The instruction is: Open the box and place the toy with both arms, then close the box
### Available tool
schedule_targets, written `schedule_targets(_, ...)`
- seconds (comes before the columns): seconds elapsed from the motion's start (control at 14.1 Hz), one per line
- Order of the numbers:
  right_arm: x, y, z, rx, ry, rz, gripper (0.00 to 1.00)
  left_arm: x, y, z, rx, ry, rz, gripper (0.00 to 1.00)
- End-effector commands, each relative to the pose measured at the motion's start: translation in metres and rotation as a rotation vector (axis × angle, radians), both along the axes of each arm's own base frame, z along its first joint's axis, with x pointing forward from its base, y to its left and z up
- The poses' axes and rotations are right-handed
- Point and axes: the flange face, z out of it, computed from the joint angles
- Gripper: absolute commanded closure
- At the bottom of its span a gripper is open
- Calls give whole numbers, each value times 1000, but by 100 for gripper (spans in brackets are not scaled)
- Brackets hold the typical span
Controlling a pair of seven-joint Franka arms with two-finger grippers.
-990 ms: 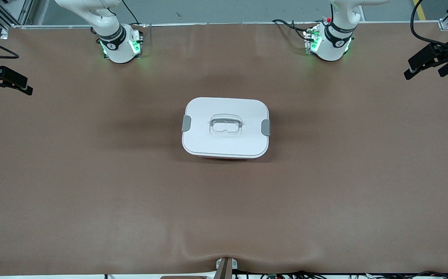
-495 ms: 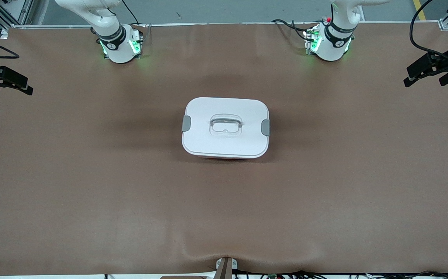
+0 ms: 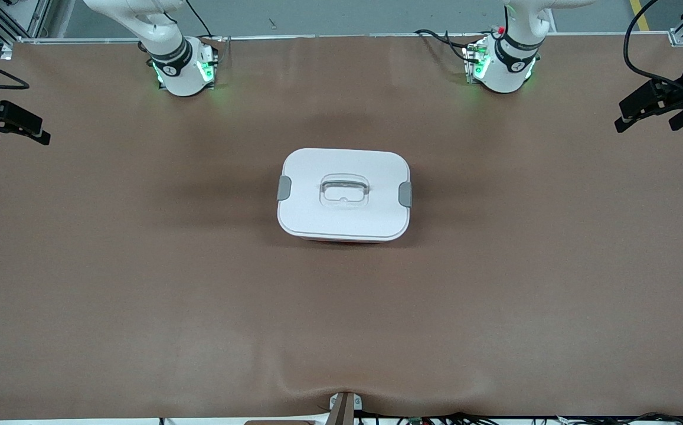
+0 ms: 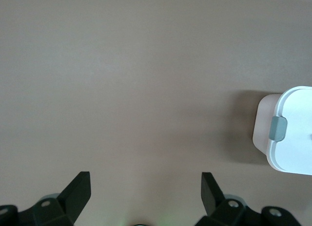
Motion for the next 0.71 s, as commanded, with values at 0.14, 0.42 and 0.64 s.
schedule_targets(0.14, -5, -1, 3, -3, -1, -6, 0, -1, -4, 5, 22, -10, -7, 0)
schedule_targets(0.42, -5, -1, 3, -3, -1, -6, 0, 1, 1, 1, 16, 2, 3, 0)
schedule_targets(0.64, -5, -1, 3, -3, -1, -6, 0, 6, -9, -2, 8, 7, -1, 0)
